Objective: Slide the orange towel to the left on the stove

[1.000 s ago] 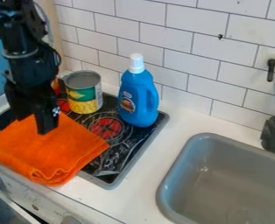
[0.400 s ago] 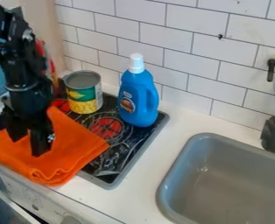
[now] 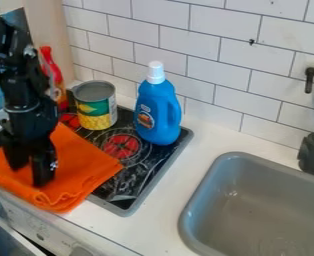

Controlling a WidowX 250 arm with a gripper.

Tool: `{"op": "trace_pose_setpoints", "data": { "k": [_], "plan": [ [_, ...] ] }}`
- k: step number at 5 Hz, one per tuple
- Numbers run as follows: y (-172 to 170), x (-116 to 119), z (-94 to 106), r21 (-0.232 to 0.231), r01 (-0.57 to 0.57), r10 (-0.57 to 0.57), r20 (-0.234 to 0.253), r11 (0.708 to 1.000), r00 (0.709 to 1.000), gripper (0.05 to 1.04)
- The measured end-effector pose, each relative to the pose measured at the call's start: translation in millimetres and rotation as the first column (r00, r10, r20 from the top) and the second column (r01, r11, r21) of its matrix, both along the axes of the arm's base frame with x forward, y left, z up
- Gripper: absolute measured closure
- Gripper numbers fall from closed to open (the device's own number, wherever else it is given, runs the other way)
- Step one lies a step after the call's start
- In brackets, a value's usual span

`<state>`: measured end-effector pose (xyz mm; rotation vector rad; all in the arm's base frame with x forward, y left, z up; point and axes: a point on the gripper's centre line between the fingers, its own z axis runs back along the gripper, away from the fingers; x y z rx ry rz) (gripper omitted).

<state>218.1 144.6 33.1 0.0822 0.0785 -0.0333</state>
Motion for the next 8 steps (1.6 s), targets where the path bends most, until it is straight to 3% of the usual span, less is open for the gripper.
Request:
{"op": "trace_pose_setpoints", "data": {
  "k": [1,2,3,4,5,6,8],
  "plan": [
    [9.4,2.2,-1.0,0.014,-0.014,0.014,-0.024,1.000,1.000,0.083],
    [51.2,9.0,12.9,0.082,-0.104,0.102,0.027,0.991,0.994,0.083],
    [79.3,22.0,8.7,0.116,-0.165,0.161,0.043,0.979,0.986,0.083],
    [96.0,30.3,10.1,0.162,-0.203,0.202,0.022,0.966,0.979,0.083],
    [92.4,27.5,10.0,0.140,-0.195,0.196,0.000,0.971,0.981,0.083],
    [81.5,27.5,40.0,0.119,-0.168,0.159,0.077,0.979,0.984,0.083],
    [66.5,16.9,93.7,0.001,-0.155,0.152,0.211,0.988,0.966,0.083]
  ]
}}
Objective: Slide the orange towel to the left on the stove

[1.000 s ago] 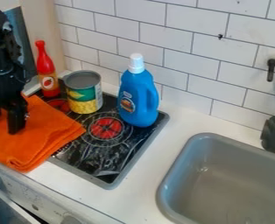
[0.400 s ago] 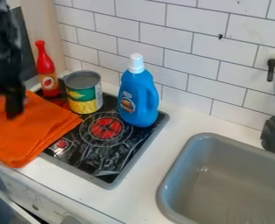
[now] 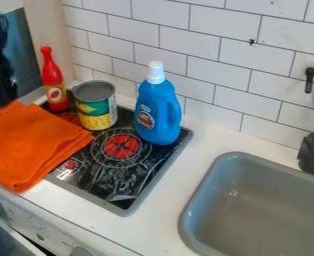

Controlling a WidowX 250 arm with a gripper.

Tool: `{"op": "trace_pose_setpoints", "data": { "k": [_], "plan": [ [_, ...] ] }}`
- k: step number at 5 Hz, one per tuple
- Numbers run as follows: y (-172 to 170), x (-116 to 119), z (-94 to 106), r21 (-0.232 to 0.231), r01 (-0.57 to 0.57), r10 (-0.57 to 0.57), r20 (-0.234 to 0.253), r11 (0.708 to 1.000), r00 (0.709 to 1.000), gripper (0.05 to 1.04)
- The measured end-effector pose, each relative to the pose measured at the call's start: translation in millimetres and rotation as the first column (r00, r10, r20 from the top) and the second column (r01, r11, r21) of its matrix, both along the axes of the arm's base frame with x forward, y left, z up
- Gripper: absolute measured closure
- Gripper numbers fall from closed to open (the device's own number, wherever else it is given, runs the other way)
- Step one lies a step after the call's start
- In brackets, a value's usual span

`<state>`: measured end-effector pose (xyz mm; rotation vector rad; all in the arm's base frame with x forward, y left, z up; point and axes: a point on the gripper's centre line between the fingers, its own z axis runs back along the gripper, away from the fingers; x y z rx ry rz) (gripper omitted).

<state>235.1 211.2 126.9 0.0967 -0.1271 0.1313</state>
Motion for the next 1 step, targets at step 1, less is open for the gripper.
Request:
{"op": "trace_pose_setpoints", "data": {
  "k": [1],
  "plan": [
    [-10.9,-11.4,4.5,-0.056,0.015,-0.018,-0.059,0.998,0.998,0.083]
  ]
}}
